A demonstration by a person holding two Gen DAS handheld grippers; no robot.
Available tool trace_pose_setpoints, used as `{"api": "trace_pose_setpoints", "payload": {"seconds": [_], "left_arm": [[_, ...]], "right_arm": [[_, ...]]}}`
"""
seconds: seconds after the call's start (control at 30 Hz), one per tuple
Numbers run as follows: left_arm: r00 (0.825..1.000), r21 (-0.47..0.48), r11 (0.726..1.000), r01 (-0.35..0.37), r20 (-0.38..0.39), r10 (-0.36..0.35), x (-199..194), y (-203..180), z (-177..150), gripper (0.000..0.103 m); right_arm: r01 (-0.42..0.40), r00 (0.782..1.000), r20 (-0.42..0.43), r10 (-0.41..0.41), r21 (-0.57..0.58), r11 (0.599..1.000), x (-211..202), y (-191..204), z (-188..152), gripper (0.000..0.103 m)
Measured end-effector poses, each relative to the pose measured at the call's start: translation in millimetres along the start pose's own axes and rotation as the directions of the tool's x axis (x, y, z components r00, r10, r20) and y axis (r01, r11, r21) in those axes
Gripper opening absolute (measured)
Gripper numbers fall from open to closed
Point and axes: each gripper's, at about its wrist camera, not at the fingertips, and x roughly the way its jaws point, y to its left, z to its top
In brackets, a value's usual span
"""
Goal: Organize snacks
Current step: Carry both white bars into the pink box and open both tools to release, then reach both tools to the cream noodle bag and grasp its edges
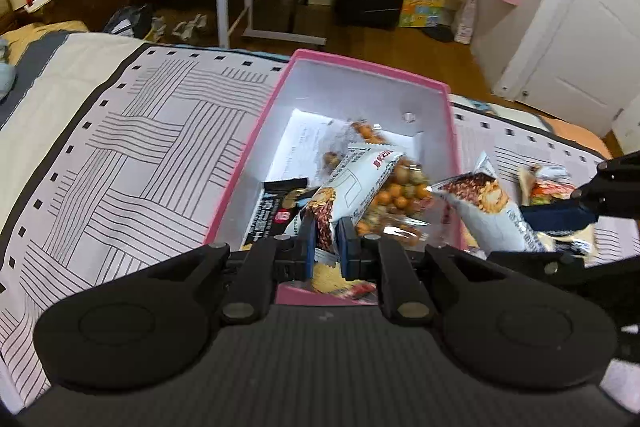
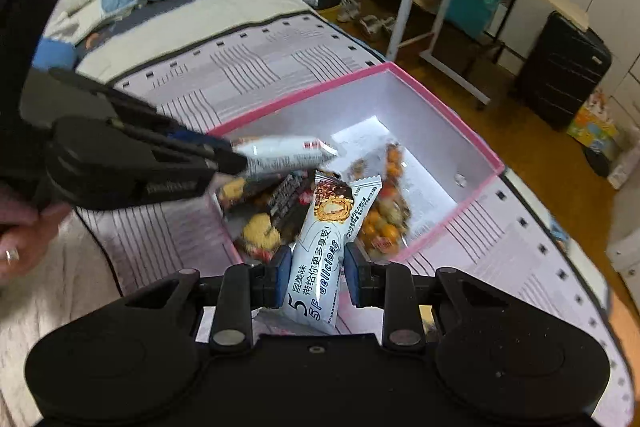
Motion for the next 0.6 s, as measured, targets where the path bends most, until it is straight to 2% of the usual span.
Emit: {"api": "trace_pose_setpoints", "payload": {"seconds": [0.07,0.23,0.33,0.4,0.53,0.6], "left_arm": [[1.0,-0.009,1.0,-0.019,-0.01,0.019,12,2,-2,0.011],[0.997,-0.039,0.997,-0.07,-0.024,0.069,42,9,-5,0.011],[0.996,-0.086,0.993,-0.085,-0.023,0.083,55,14,-4,0.012],[0.996,-0.093,0.992,-0.084,-0.023,0.083,58,15,-4,0.012],[0.998,-0.092,0.994,-0.061,-0.004,0.061,46,15,-4,0.037],[0.999,-0.075,0.996,-0.05,0.008,0.05,34,13,-3,0.038]], "right_arm": [[0.006,0.999,0.037,-0.006,0.012,1.0,13,-3,2,0.032],[0.018,0.997,0.07,-0.023,0.074,0.997,53,-10,5,0.032],[-0.006,0.999,0.054,0.0,0.1,0.995,61,-15,5,0.036],[0.024,0.997,0.066,-0.034,0.143,0.989,54,-20,5,0.061],[0.008,0.99,0.137,-0.031,0.161,0.987,12,-34,-2,0.062],[0.017,0.981,0.187,-0.054,0.198,0.98,-21,-46,-16,0.064]]}}
